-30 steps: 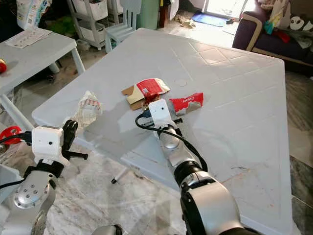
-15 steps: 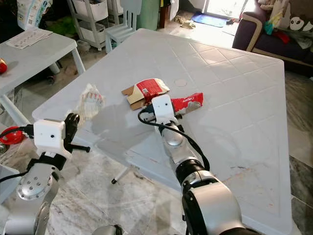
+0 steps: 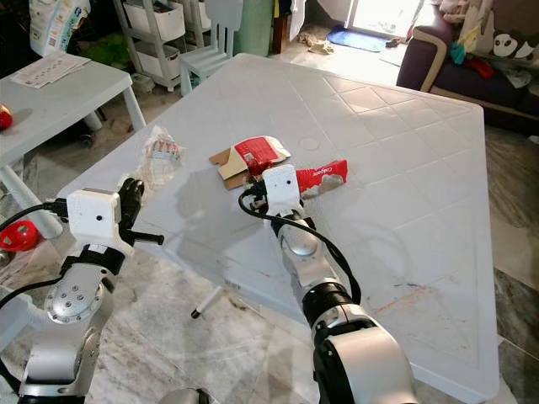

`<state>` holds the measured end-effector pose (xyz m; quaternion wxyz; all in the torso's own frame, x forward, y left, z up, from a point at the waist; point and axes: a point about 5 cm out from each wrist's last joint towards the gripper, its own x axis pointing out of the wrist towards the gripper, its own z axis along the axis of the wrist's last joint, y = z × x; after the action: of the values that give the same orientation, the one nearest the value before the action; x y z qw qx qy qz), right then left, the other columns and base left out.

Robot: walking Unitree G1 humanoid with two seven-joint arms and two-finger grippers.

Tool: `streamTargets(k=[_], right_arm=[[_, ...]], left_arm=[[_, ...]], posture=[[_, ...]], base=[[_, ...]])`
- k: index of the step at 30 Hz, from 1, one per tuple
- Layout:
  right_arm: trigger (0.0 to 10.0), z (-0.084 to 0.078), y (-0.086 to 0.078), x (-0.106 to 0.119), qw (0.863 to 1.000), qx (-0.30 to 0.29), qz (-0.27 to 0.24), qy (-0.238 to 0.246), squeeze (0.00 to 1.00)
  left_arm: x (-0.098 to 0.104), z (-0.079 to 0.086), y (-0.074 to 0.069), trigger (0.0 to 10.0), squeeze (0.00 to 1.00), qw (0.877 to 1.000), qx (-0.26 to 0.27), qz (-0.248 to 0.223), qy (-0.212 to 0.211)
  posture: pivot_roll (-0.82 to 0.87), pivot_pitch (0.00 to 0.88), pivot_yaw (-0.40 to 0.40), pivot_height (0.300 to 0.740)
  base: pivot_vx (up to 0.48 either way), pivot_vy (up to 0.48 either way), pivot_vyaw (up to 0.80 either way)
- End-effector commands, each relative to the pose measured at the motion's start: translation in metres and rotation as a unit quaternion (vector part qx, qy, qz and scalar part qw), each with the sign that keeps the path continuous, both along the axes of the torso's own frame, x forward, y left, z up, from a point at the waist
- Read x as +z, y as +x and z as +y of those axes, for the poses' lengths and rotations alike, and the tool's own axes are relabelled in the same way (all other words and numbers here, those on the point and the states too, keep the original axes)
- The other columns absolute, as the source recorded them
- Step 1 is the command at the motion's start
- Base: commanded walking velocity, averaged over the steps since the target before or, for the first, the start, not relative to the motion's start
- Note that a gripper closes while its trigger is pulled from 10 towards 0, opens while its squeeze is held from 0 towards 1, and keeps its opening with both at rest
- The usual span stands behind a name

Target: Picking trash to rubbish bin

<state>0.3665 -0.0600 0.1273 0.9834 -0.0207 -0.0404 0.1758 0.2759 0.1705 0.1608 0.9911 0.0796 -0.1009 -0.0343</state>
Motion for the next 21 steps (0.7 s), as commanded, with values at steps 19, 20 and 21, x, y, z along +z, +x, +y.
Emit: streamTargets(k=[19,20,21], right_arm=[[10.0,0.0022,0.0018,0.007,1.0,0.002,-0.012,0.008,1.0],[10.0,0.0021,0.002,0.0073,1.0,0.002,-0.012,0.009,1.0],[10.0,0.0021,0.0025,0.0078,1.0,0.002,-0.011,0.01,1.0]], left_arm=[[0.0065,0.0028,0.0091,0.0,0.0,1.0,0.005,-0.019,0.005],[0.0068,0.0029,0.0095,0.0,0.0,1.0,0.005,-0.019,0.006],[0.0071,0.003,0.0099,0.0,0.0,1.0,0.005,-0.019,0.007]], posture=[[0.18,0.003,-0.042,0.74],[0.18,0.004,-0.042,0.74],[0.18,0.005,-0.042,0.74]], base=[[0.0,0.0,0.0],[0.0,0.0,0.0],[0.0,0.0,0.0]])
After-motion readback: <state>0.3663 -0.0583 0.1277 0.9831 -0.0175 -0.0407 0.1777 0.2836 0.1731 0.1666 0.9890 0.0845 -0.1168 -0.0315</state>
